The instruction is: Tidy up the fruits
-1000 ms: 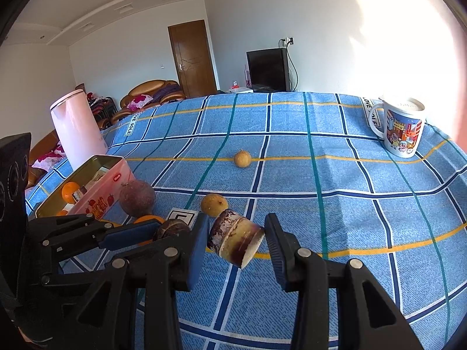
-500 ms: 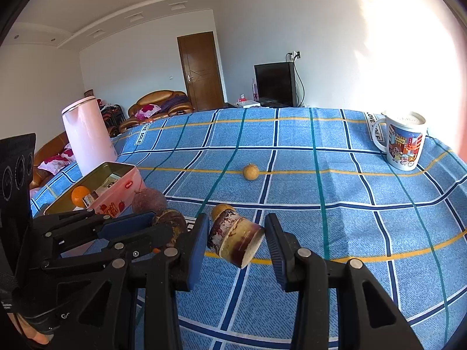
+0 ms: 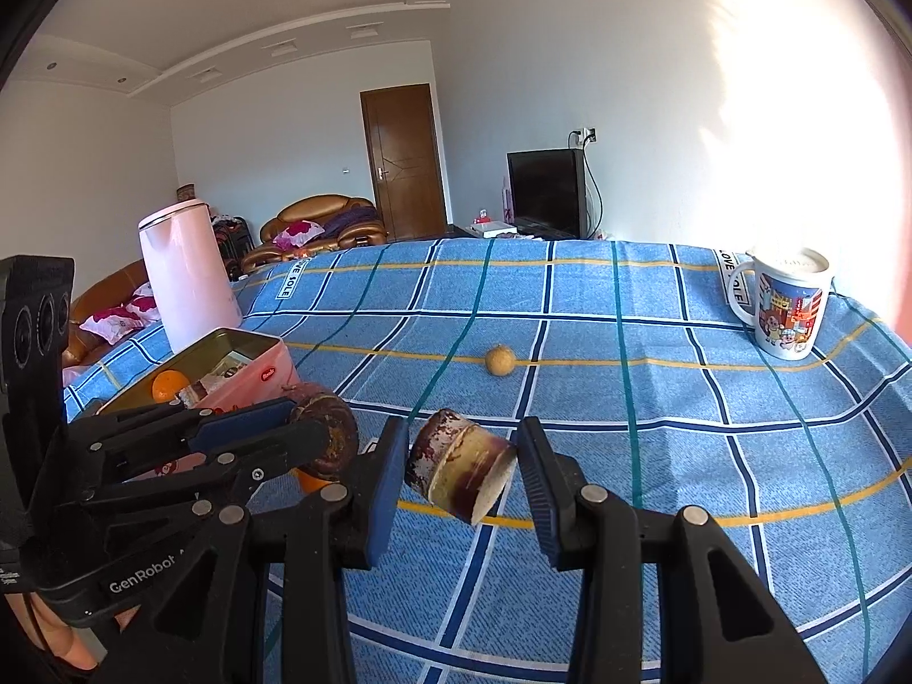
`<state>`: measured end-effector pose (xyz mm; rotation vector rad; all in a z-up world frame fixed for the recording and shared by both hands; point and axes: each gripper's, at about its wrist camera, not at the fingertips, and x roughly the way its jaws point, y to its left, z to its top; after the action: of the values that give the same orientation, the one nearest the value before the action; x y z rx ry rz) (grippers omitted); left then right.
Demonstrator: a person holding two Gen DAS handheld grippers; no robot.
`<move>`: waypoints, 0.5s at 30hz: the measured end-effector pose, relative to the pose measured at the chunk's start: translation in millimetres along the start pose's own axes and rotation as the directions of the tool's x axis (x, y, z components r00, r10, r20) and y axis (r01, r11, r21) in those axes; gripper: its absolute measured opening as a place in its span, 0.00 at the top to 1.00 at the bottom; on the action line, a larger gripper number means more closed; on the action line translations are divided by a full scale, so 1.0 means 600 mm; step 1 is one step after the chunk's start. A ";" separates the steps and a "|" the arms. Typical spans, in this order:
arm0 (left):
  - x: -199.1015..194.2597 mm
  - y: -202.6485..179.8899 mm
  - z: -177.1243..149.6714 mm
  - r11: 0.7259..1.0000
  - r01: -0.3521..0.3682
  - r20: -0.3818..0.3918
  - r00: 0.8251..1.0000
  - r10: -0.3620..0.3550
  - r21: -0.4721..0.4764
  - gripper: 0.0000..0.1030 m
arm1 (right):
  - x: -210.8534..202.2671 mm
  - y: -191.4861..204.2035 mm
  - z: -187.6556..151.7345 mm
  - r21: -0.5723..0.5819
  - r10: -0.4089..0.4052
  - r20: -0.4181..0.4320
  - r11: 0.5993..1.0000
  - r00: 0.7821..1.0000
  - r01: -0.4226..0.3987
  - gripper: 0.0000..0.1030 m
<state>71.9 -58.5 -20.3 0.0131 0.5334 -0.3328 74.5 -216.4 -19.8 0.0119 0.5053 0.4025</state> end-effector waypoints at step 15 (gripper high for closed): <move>-0.027 0.000 -0.003 0.999 -0.034 0.083 0.996 0.033 0.002 0.79 | -0.024 0.010 -0.001 -0.032 -0.010 0.075 0.999 0.997 0.012 0.60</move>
<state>57.9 -53.1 -13.9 0.0112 0.4497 -0.3001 60.6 -216.2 -13.0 -0.0067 0.4247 0.3979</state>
